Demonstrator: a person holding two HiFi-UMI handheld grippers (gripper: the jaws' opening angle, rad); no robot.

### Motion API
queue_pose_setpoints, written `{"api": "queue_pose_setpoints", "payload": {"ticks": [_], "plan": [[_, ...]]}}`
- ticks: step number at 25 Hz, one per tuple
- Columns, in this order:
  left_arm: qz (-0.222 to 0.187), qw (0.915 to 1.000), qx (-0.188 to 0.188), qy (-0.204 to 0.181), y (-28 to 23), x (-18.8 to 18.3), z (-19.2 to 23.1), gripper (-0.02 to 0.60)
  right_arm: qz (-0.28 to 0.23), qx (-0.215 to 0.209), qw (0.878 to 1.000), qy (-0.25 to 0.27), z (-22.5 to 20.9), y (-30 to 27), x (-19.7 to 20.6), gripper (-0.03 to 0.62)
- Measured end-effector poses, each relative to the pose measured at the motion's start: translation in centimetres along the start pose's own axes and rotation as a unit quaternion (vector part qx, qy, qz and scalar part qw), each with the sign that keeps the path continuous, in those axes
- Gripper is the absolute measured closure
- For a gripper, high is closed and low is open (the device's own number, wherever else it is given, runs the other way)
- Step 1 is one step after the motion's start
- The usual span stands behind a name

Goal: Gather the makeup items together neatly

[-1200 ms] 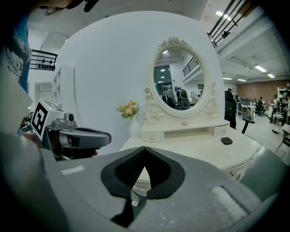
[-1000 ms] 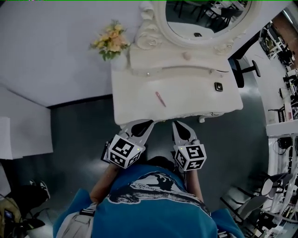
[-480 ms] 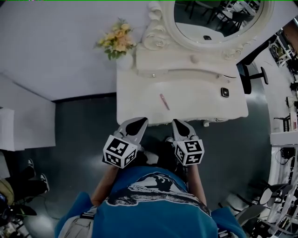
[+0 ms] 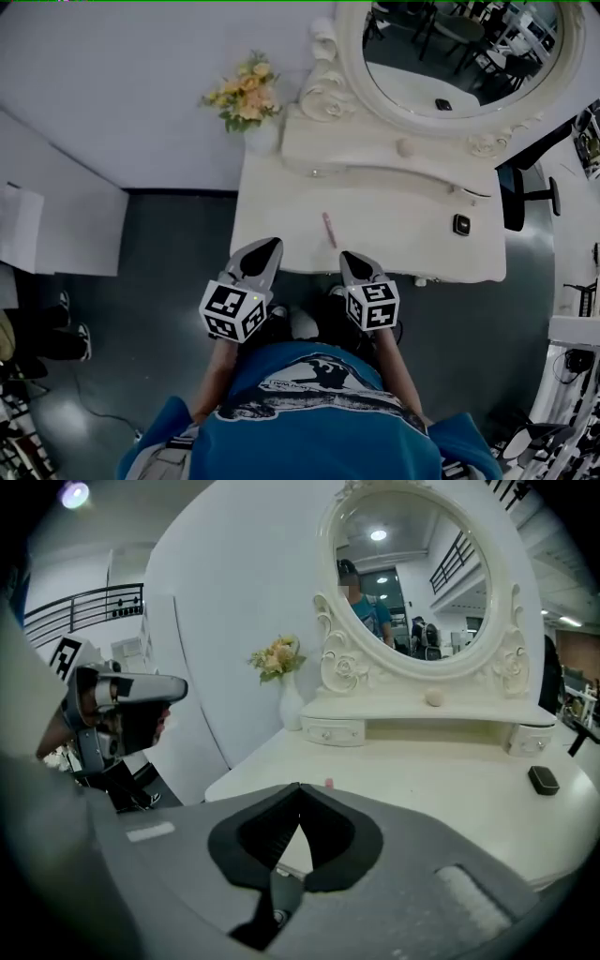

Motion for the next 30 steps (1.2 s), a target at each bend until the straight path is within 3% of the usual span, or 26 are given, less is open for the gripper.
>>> {"api": "queue_pose_setpoints", "payload": {"ticks": [9, 19, 21, 24, 30], "plan": [[-0.012, 0.9979, -0.062, 0.013, -0.5, 0.1, -0.5, 0.571, 0.06, -0.043, 0.997, 0.013, -2.8, -5.5, 2.2, 0.587], [-0.028, 0.9905, -0.131, 0.03, 1.3, 0.9, -0.7, 0.571, 0.123, -0.063, 0.99, 0.033, -3.4, -10.1, 4.8, 0.491], [-0.03, 0.9885, -0.144, 0.035, 1.6, 1.2, -0.6, 0.571, 0.132, -0.063, 0.989, 0.035, -3.7, -10.8, 5.5, 0.491], [-0.031, 0.9859, -0.16, 0.037, 1.9, 1.4, -0.6, 0.571, 0.129, -0.055, 0.99, 0.034, -4.1, -11.2, 5.6, 0.554], [-0.026, 0.9858, -0.162, 0.033, 0.8, 1.9, -1.9, 0.571, 0.122, -0.072, 0.99, 0.02, -4.1, -11.3, 5.7, 0.556]]}}
Point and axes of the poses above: the fingertips, and each gripper's own axes: y backward along the fingers, z to its left, x out of its underside, the point moved 6 cm from there along y, backward along the fingers, and after that the axes turned 11 degrees about y, right-handed, at the moved point
